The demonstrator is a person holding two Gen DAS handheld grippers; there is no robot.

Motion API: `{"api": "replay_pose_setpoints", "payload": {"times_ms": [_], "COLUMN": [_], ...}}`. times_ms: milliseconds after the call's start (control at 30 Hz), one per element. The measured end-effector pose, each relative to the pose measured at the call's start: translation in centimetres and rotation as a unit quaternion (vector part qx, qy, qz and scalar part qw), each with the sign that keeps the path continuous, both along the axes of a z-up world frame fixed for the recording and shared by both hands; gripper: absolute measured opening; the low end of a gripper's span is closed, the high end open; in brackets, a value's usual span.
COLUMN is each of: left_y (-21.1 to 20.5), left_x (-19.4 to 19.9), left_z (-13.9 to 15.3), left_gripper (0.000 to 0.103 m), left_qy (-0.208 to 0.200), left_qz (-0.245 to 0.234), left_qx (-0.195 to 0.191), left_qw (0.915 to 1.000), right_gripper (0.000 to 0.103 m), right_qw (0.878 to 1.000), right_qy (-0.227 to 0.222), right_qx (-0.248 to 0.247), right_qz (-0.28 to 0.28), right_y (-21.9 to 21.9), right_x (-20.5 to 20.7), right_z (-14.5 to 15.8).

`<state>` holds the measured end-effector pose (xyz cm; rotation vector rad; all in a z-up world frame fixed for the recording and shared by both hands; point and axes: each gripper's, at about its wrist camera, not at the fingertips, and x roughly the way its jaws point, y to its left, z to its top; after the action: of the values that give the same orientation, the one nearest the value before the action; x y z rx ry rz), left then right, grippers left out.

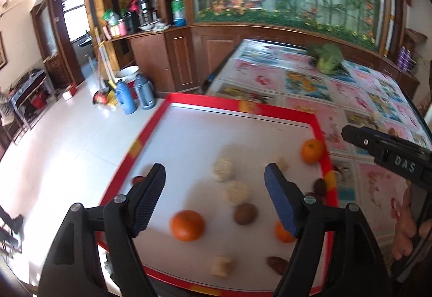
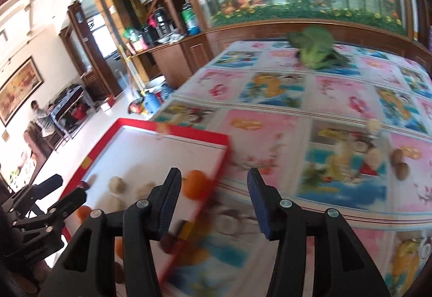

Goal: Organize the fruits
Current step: 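Open both tools to drop the biscuit and date into the tray, then move both tools back to the foods on the tablecloth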

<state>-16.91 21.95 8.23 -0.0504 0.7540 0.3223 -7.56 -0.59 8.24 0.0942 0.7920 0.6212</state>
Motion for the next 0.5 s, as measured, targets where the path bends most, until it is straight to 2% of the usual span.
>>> {"api": "replay_pose_setpoints", "payload": {"times_ms": [167,367,500], "left_y": [-4.6,-9.3,-11.8], "left_x": [1.0,1.3,1.6], "left_z": [-0.4,-0.8,-0.9], "left_gripper": [0.077,0.077,0.077], "left_qy": [0.017,0.031,0.040], "left_qz": [-0.053,-0.104,-0.133], "left_qx": [0.008,0.014,0.021], "left_qw": [0.9984,0.9940,0.9900], "right_gripper": [0.050,0.050,0.051], "right_qw": [0.997,0.985,0.983], "right_qy": [0.000,0.011,-0.009], "right_qx": [0.006,0.029,-0.019], "right_qz": [-0.077,-0.170,-0.180], "right_y": [-7.6,-16.4,-17.9], "right_x": [1.7,3.3,3.7], "right_z": [-0.9,-1.7,-1.8]}}
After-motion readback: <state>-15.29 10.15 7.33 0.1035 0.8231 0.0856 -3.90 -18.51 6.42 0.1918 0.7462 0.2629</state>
